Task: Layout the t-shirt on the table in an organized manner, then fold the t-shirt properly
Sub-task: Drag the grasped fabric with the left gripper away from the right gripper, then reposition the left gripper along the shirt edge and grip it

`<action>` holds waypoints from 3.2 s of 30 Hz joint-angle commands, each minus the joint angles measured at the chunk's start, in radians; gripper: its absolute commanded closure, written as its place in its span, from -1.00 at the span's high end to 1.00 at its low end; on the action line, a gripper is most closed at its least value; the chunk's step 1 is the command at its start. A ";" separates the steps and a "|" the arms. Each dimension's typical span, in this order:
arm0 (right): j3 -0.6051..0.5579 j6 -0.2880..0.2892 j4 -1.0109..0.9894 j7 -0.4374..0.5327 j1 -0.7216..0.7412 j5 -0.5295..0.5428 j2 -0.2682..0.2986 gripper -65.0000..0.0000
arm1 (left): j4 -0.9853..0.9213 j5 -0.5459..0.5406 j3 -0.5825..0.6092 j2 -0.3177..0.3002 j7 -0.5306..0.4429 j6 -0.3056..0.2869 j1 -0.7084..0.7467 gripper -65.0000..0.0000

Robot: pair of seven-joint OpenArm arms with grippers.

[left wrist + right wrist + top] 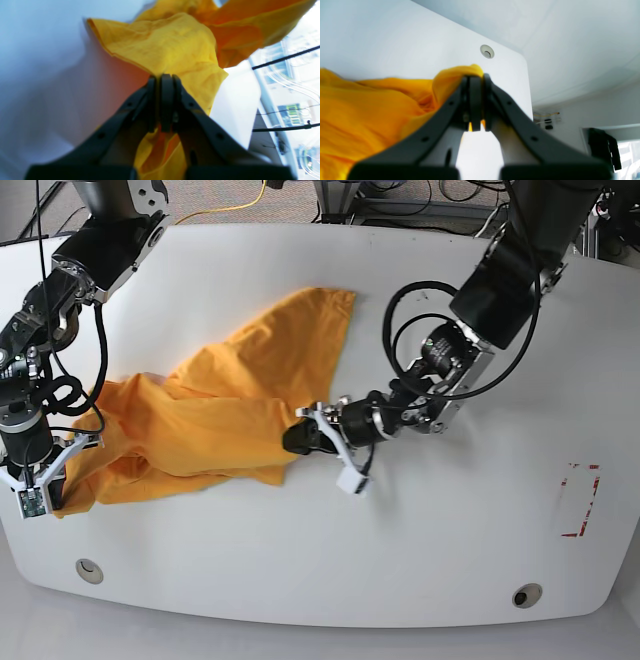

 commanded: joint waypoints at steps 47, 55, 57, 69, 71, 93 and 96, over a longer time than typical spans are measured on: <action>-0.082 -0.006 0.015 0.025 -0.015 -0.002 -0.053 -1.00 | 0.447 -0.027 -0.426 -0.333 0.313 -0.026 0.432 -0.13; -0.082 -0.006 0.014 0.025 -0.014 -0.002 -0.053 -1.00 | 0.441 -0.029 -0.529 -0.315 0.313 -0.026 0.375 0.09; -0.082 -0.006 0.014 0.025 -0.012 -0.002 -0.053 -1.00 | 0.436 -0.026 -0.553 -0.297 0.313 -0.026 0.348 0.10; -0.082 -0.006 0.014 0.025 -0.012 0.000 -0.055 -1.00 | 0.126 0.000 -0.572 -0.165 0.308 -0.023 0.200 0.10; -0.082 -0.006 0.014 0.025 -0.012 0.001 -0.055 -1.00 | 0.083 0.029 -0.572 -0.137 0.308 -0.023 0.183 0.09; -0.079 -0.006 0.014 0.025 -0.012 0.001 -0.075 -1.00 | 0.118 0.128 -0.576 -0.163 0.313 0.118 0.256 0.09; -0.081 -0.006 0.014 0.025 -0.012 0.003 -0.075 -1.00 | 0.108 0.128 -0.576 -0.166 0.313 0.117 0.257 0.09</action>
